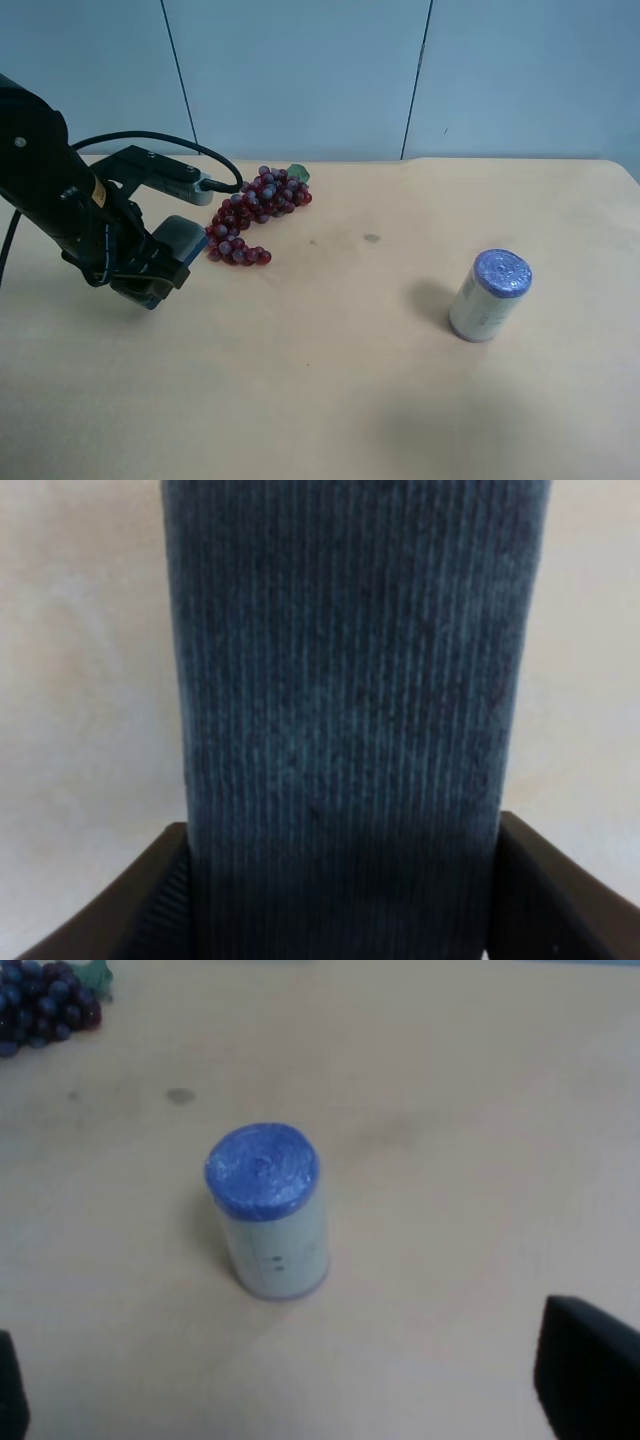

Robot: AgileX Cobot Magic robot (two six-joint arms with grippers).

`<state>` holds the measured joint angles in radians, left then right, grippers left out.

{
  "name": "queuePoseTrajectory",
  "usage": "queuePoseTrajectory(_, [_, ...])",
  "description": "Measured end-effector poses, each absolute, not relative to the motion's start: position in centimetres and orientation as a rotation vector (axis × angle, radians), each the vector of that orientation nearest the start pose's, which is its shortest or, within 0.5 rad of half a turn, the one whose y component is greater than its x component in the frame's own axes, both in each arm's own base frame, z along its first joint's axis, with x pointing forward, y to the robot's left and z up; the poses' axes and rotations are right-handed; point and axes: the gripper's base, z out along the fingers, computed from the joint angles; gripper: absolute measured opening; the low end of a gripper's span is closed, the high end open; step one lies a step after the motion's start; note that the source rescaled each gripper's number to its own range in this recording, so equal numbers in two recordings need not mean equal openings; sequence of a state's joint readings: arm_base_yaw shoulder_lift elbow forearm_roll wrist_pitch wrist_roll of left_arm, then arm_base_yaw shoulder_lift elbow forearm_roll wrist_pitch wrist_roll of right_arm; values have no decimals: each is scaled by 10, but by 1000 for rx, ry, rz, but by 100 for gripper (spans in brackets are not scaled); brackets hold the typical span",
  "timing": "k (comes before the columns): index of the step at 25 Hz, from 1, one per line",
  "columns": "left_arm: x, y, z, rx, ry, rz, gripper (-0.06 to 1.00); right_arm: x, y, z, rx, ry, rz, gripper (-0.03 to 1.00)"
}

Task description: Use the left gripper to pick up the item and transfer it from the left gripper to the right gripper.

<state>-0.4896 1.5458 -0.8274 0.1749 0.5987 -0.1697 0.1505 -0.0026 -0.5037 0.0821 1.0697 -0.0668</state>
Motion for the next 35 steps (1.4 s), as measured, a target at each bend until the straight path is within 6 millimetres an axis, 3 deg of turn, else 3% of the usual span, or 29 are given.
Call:
queuePoseTrajectory(19, [192, -110, 272, 1126, 2639, -68, 0, -7, 6, 278, -227, 2035, 150, 100])
queuePoseTrajectory(26, [172, -146, 296, 1435, 2442, 41, 0, -7, 6, 278, -227, 2035, 150, 100])
queuePoseTrajectory(35, [144, -180, 311, 1616, 2246, 6, 0, -7, 6, 278, -227, 2035, 150, 100])
